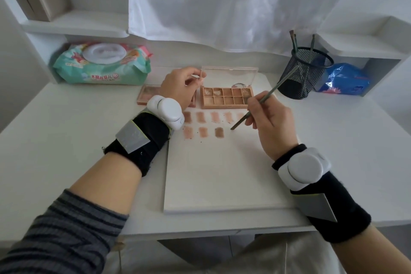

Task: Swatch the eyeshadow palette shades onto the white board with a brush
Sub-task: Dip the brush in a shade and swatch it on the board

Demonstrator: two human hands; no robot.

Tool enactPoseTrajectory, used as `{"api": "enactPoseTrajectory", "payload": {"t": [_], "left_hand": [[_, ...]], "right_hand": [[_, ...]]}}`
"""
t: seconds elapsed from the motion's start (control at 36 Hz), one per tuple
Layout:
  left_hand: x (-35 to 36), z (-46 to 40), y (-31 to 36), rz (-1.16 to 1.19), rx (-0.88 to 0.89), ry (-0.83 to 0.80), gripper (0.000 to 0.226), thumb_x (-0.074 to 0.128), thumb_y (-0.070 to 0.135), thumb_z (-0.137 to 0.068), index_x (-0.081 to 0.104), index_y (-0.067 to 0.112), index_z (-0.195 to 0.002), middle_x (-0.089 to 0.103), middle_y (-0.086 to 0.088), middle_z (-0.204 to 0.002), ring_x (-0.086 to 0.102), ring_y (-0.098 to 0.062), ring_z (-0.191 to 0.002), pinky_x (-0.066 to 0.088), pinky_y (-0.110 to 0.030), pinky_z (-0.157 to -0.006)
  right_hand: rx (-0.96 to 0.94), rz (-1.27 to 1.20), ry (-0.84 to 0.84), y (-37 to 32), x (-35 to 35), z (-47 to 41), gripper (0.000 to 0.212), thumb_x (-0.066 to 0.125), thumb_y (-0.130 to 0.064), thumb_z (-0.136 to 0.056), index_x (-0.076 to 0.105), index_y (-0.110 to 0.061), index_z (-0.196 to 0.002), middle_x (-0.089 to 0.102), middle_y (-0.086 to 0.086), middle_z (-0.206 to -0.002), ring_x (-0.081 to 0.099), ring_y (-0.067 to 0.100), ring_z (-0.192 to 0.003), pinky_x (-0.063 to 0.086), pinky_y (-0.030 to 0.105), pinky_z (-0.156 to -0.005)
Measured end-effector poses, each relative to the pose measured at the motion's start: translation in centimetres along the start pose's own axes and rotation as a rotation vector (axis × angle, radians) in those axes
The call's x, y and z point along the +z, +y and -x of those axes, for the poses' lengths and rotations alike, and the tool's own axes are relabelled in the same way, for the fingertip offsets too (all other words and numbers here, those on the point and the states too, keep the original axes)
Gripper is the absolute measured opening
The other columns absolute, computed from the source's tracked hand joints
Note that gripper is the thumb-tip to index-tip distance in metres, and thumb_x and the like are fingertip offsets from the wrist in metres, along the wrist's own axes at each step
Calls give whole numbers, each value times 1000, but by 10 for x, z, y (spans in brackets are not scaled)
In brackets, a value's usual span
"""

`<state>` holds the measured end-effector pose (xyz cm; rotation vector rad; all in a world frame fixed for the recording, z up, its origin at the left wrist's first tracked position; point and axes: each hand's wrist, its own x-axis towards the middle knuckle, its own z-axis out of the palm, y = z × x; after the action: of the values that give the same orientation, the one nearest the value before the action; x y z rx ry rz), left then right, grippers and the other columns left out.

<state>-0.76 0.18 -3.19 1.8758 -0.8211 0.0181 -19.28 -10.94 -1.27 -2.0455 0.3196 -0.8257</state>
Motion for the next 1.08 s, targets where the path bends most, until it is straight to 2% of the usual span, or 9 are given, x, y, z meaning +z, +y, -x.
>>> {"api": "enactPoseTrajectory", "payload": {"t": [0.11,0.22,0.31,0.44,0.56,0.72,0.86,0.94,1.08], "left_hand": [[0,0,0,-1,-5,10,12,59,19,-88,68,25,-93,71,5,-86,68,-24,-76,54,-39,-79],[0,1,2,10,-6,2,12,58,18,-89,67,24,-94,70,6,-82,68,-28,-74,55,-36,-75],[0,1,1,8,-4,6,11,59,19,-89,67,25,-93,70,7,-84,69,-28,-75,55,-38,-77],[-1,0,0,3,-6,4,12,59,19,-88,67,27,-92,71,4,-87,69,-27,-76,55,-40,-77],[-1,0,1,-2,-13,3,13,58,19,-87,67,26,-92,71,5,-87,68,-25,-79,54,-40,-80],[-2,1,2,-3,-11,-6,12,58,19,-88,68,25,-94,71,3,-89,68,-26,-80,54,-40,-81],[-2,1,4,4,-18,-3,12,58,19,-89,67,26,-92,71,3,-87,67,-24,-82,54,-38,-80],[-1,2,6,2,-19,1,13,58,18,-89,68,23,-95,69,6,-81,67,-26,-79,53,-35,-78],[-2,2,4,1,-4,4,12,58,17,-89,68,23,-94,70,3,-84,68,-27,-77,54,-38,-78]], "right_hand": [[1,23,-18,3,0,-1,21,48,-20,-96,51,-31,-79,58,-2,-58,52,4,-52,42,22,-59],[5,32,-30,3,1,0,21,48,-24,-94,50,-27,-74,56,-3,-55,51,6,-50,42,21,-57],[13,4,-23,2,0,1,21,47,-28,-90,50,-25,-70,53,-4,-51,49,6,-47,40,19,-54],[14,11,-5,4,0,1,23,50,-19,-95,51,-24,-73,56,-2,-54,51,6,-48,42,22,-56],[23,36,-7,3,0,-1,19,49,-20,-96,52,-26,-78,60,1,-59,52,5,-51,45,27,-60],[24,9,13,2,-1,1,23,49,-25,-91,51,-24,-68,52,-6,-49,49,8,-46,40,24,-54],[19,19,19,3,0,0,23,50,-18,-95,51,-25,-73,56,-2,-54,51,5,-48,41,22,-57],[22,22,18,3,0,-1,20,50,-18,-95,52,-25,-76,58,0,-57,52,4,-49,41,21,-58],[33,10,19,3,-1,1,22,48,-28,-90,51,-25,-68,52,-5,-48,48,9,-46,39,25,-54]]}}
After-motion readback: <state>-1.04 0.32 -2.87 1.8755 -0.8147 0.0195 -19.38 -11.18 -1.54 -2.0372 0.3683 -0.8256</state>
